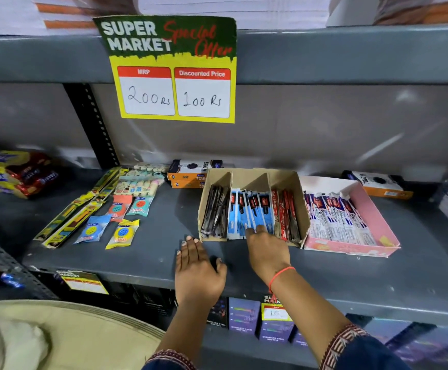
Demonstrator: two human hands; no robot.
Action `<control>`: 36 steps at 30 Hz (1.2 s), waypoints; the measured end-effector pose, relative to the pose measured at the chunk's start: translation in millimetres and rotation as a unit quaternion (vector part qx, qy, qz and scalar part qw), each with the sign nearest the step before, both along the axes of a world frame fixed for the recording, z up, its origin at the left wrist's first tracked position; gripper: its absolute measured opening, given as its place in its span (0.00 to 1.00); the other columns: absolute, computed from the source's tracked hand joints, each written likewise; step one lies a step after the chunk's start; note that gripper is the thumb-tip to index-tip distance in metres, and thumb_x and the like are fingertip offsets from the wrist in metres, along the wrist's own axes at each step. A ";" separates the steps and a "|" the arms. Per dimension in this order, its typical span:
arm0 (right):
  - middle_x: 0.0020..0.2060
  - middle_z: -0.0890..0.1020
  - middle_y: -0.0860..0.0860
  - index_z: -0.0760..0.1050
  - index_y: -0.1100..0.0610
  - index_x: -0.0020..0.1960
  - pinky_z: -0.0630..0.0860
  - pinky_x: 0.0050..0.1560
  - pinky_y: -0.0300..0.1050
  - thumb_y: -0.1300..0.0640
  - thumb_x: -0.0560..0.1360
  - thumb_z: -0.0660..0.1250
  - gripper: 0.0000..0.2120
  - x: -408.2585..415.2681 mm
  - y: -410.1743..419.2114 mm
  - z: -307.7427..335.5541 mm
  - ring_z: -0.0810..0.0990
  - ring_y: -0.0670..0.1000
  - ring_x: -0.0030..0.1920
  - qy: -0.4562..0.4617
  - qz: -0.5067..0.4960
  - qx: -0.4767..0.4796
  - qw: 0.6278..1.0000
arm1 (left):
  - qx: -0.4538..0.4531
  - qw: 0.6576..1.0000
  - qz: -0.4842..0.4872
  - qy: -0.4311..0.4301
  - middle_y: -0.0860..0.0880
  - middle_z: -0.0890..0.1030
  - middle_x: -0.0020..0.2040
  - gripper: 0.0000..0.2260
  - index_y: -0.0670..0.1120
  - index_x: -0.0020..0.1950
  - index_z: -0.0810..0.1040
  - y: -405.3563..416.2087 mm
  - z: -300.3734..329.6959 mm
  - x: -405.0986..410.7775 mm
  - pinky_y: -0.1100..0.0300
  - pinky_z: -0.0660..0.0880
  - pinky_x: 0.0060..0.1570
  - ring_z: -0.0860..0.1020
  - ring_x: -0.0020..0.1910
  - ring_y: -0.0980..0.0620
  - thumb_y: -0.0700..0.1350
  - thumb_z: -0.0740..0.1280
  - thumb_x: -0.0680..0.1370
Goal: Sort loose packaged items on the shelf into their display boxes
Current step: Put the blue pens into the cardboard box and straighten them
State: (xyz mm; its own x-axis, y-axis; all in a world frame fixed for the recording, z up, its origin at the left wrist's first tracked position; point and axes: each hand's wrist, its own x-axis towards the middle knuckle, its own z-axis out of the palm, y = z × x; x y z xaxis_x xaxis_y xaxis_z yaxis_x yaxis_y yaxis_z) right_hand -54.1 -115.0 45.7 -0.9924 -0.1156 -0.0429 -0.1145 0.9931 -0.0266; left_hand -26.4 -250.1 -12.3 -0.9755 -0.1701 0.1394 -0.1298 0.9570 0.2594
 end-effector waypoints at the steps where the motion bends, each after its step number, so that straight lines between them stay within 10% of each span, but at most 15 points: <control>1: 0.59 0.74 0.58 0.67 0.60 0.66 0.79 0.45 0.50 0.70 0.73 0.60 0.22 -1.1 0.0 -0.9 0.82 0.60 0.52 0.002 0.003 0.008 1.000 | 0.000 1.000 0.000 0.000 0.39 0.49 0.77 0.32 0.38 0.75 0.46 0.0 -0.1 0.0 0.55 0.41 0.72 0.47 0.75 0.45 0.55 0.51 0.78; 30: 0.58 0.75 0.61 0.60 0.61 0.67 0.79 0.46 0.52 0.64 0.76 0.57 0.20 -4.3 -2.5 -15.3 0.81 0.62 0.52 0.013 -0.070 -0.057 0.996 | 0.003 1.000 -0.002 -0.008 0.37 0.49 0.76 0.30 0.37 0.75 0.47 -0.3 0.6 0.7 0.53 0.42 0.73 0.48 0.75 0.44 0.53 0.50 0.79; 36: 0.72 0.62 0.64 0.56 0.57 0.72 0.77 0.46 0.51 0.65 0.75 0.56 0.26 7.2 -0.3 -8.5 0.80 0.65 0.54 0.013 -0.075 -0.092 0.993 | 0.024 0.998 -0.023 -0.048 0.38 0.46 0.76 0.30 0.36 0.74 0.45 -3.1 8.3 0.0 0.53 0.40 0.72 0.44 0.75 0.43 0.53 0.50 0.80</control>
